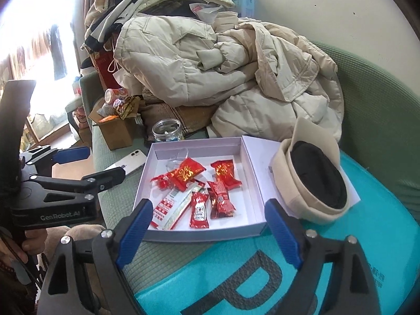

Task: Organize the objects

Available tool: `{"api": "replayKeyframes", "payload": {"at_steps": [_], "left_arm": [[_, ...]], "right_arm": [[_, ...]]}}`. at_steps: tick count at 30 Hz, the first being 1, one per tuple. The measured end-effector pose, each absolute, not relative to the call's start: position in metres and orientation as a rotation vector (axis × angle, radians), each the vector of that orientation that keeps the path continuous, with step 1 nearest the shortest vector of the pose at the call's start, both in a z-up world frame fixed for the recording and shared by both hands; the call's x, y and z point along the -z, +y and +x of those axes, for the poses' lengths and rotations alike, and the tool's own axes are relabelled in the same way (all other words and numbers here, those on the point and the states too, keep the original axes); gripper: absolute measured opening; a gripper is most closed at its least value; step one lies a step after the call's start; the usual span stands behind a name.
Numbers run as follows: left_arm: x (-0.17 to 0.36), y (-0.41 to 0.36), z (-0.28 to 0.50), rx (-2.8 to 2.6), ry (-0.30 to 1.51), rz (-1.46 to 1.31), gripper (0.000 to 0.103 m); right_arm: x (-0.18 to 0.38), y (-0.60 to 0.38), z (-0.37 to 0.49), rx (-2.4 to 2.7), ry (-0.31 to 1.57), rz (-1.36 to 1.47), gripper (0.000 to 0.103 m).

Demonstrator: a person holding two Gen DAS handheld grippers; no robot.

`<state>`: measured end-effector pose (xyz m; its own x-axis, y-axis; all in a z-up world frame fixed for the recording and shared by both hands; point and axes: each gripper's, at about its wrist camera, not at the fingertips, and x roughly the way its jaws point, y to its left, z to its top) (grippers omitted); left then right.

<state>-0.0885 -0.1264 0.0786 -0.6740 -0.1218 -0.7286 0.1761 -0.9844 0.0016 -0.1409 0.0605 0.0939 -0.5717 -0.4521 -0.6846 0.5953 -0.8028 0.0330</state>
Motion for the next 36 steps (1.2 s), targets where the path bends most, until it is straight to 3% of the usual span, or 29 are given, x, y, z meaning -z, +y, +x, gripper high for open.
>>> {"api": "replayKeyframes", "payload": {"at_steps": [36], "left_arm": [[-0.050,-0.131,-0.029,2.652,0.200,1.282,0.086]], "right_arm": [[-0.071,0.066,-0.080,2.298,0.307,0.999,0.088]]}}
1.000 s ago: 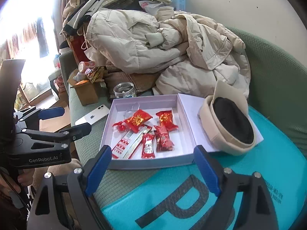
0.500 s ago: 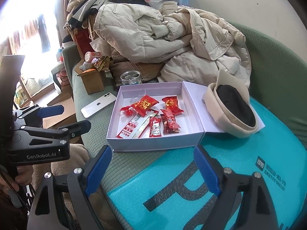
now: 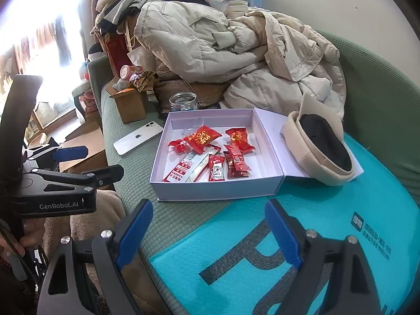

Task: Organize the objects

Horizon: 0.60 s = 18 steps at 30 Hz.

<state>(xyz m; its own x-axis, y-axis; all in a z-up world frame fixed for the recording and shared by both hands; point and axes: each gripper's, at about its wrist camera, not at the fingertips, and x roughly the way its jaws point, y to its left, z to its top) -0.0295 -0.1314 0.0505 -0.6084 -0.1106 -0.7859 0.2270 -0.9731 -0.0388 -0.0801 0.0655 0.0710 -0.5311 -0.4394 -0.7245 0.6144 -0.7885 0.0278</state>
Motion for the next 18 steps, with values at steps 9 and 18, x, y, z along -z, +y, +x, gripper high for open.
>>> {"api": "replayKeyframes", "payload": {"at_steps": [9,18], "left_arm": [[-0.0491,-0.1349,-0.0282,2.651,0.205,1.285,0.086],[-0.0478,-0.1372,-0.0257,2.659,0.209,1.295,0.086]], "right_arm": [[-0.0704,0.0621,-0.0795,2.289,0.314,1.002,0.088],[-0.0685,0.0603,-0.0794,2.286,0.323,1.006,0.088]]}}
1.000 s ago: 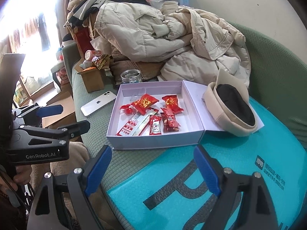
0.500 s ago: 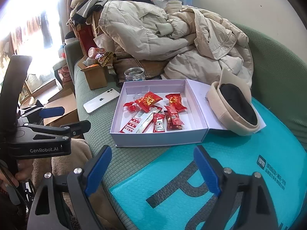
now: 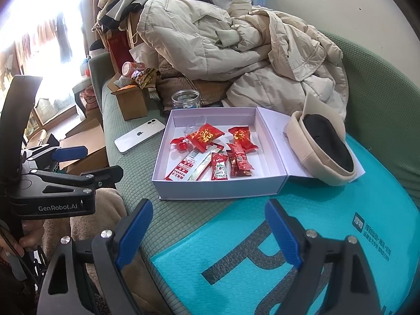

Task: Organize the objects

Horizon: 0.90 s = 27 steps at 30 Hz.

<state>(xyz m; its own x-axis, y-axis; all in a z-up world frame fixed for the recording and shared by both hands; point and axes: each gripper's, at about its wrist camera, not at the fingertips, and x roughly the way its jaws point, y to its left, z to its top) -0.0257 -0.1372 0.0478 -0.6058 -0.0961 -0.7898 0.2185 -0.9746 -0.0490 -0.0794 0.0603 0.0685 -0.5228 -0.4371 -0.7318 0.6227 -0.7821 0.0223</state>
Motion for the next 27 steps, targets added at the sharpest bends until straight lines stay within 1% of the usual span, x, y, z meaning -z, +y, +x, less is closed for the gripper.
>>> {"api": "replayKeyframes", "payload": {"at_steps": [27], "left_arm": [[-0.044,-0.126,-0.028,2.661,0.141,1.322,0.086]], "right_arm": [[-0.061,0.069,-0.082,2.298,0.334,1.043,0.088]]}}
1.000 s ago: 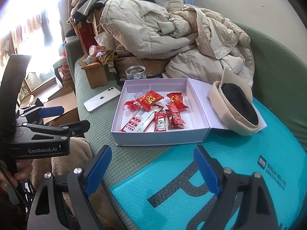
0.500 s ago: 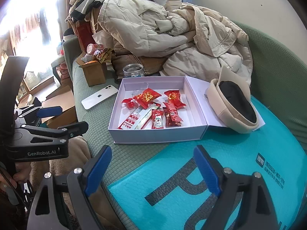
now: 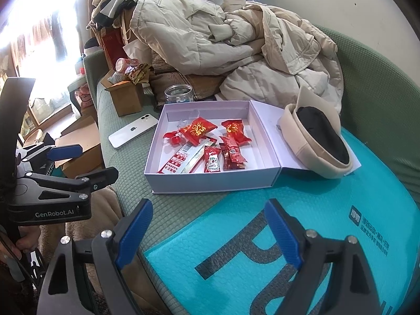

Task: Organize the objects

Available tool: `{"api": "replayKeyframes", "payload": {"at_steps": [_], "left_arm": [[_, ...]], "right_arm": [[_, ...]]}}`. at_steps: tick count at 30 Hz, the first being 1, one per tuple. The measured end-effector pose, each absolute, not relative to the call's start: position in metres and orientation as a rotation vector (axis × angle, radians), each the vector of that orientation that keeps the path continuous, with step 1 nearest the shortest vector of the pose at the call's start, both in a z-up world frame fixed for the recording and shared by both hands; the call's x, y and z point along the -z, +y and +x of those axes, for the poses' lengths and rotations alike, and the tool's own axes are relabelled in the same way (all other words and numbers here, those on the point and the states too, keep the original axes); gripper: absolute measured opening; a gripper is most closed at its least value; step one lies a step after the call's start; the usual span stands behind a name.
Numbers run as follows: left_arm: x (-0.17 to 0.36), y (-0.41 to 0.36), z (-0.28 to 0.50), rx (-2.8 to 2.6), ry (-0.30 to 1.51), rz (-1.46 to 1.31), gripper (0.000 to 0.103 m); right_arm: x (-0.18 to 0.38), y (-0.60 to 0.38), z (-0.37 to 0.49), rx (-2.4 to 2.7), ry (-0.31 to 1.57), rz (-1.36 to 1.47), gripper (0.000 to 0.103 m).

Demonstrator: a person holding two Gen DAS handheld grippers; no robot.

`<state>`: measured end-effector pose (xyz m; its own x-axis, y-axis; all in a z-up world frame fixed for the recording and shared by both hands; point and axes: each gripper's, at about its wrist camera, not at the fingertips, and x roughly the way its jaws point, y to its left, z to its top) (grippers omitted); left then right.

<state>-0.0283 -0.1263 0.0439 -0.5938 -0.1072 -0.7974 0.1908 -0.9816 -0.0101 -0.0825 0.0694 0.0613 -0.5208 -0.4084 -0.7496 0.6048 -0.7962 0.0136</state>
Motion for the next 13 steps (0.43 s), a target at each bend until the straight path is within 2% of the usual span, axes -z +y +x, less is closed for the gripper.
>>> {"api": "replayKeyframes", "payload": {"at_steps": [13], "left_arm": [[-0.0382,-0.1215,-0.0301,2.661,0.117,1.356,0.086]], "right_arm": [[-0.0525,0.0713,-0.0855,2.298,0.337,1.080,0.088]]}}
